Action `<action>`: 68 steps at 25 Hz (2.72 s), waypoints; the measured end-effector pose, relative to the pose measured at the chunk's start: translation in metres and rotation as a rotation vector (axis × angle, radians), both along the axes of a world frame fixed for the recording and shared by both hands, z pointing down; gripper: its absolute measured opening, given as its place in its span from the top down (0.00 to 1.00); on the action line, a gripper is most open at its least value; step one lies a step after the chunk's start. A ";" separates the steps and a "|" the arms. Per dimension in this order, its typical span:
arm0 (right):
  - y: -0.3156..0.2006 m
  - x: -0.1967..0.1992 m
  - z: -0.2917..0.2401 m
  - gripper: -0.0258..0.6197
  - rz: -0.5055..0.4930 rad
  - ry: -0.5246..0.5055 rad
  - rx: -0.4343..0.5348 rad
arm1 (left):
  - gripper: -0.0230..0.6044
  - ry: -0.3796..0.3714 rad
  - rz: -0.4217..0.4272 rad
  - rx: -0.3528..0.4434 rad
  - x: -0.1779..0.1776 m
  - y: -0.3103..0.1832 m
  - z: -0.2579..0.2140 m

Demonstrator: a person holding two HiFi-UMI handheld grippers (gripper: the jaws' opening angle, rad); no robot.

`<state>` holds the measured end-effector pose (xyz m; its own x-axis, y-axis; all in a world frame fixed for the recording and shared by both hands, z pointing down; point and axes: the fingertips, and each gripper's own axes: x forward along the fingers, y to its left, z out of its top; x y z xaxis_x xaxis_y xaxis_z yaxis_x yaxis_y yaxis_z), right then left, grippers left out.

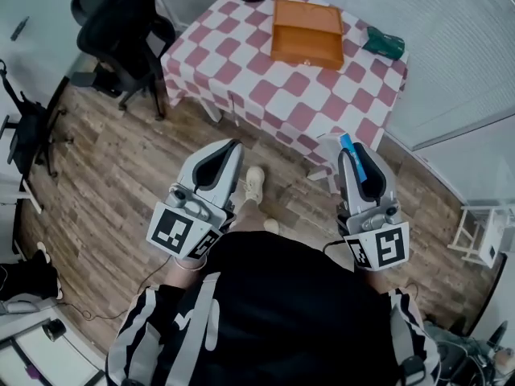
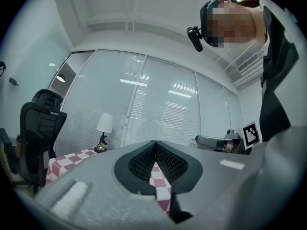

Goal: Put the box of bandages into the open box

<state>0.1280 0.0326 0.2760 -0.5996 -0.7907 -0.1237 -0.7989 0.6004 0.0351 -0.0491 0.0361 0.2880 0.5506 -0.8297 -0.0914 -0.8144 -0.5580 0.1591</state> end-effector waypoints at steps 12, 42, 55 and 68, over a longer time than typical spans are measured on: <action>-0.069 -0.016 -0.001 0.84 0.018 0.007 0.035 | 0.97 -0.011 0.032 0.011 -0.012 -0.076 0.002; -0.239 -0.038 -0.009 0.84 0.142 0.006 0.021 | 0.97 -0.012 0.139 0.006 -0.040 -0.263 -0.005; -0.276 -0.042 0.010 0.84 0.125 0.040 -0.019 | 0.97 -0.017 0.179 -0.039 -0.032 -0.304 0.014; -0.305 -0.061 0.020 0.84 -0.012 0.106 0.009 | 0.97 -0.038 0.126 -0.053 -0.027 -0.306 0.013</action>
<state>0.0665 -0.2727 0.2955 -0.6190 -0.7827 -0.0660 -0.7834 0.6091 0.1240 -0.0757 -0.2702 0.3014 0.6530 -0.7569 -0.0266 -0.7444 -0.6479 0.1613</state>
